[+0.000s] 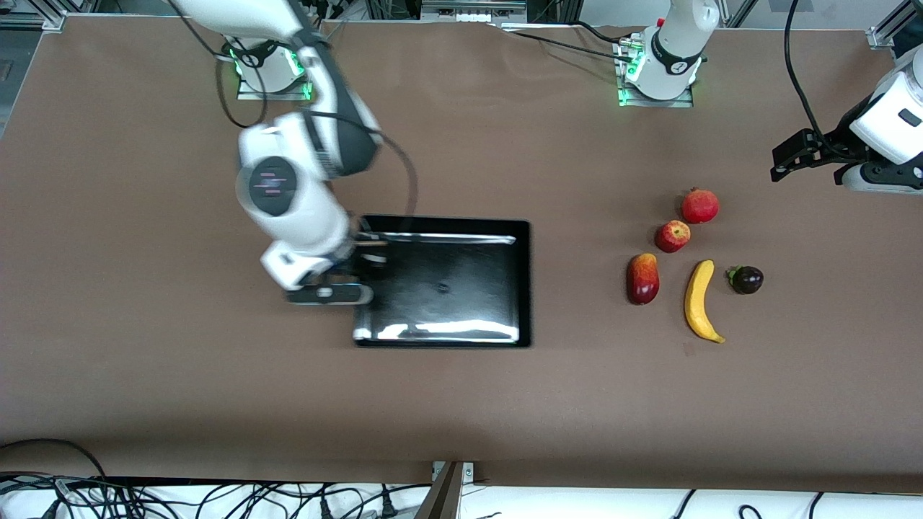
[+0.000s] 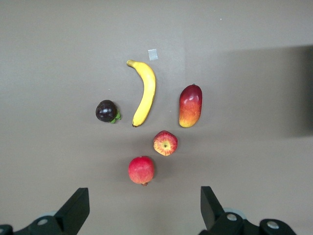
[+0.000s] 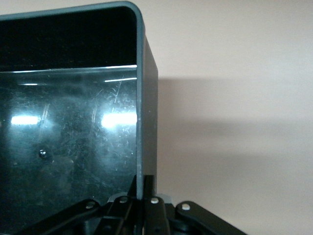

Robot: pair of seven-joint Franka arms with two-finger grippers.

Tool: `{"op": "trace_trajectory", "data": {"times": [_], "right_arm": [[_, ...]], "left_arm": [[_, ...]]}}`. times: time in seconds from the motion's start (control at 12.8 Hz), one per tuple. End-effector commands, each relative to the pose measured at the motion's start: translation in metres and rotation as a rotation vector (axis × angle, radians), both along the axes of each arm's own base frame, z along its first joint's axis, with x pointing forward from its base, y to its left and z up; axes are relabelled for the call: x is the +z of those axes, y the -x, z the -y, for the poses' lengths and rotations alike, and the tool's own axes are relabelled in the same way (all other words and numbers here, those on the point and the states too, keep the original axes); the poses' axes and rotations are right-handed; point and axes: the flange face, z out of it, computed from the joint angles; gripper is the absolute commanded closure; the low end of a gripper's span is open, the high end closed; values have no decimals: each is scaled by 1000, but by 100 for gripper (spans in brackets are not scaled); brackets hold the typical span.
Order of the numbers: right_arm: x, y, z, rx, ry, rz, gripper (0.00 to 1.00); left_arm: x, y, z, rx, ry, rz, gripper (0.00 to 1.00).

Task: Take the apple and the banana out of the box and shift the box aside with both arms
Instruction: 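Drag the black tray across the table toward the right arm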

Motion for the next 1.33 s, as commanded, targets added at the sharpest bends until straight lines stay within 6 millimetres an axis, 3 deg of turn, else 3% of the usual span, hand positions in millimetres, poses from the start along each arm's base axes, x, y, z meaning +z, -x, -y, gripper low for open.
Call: {"op": "trace_trajectory", "data": {"times": [0.0,0.39,0.78,1.02,1.25], "right_arm": [[10,20,64,33,-38,-31,100],[-12,22,153,31,-45,-62,100],[-73,40,218,58,-65,-6,100],[-88,48,236,63,-83,2,100],[-88,48,236,63,-83,2,100]], "left_arm": [[5,-3,2,6,-17,-8,0],[5,-2,2,1,-17,-11,0],[4,-3,0,1,-17,-11,0],[5,-3,0,1,-17,-9,0],[5,-3,0,1,-17,-9,0]]}}
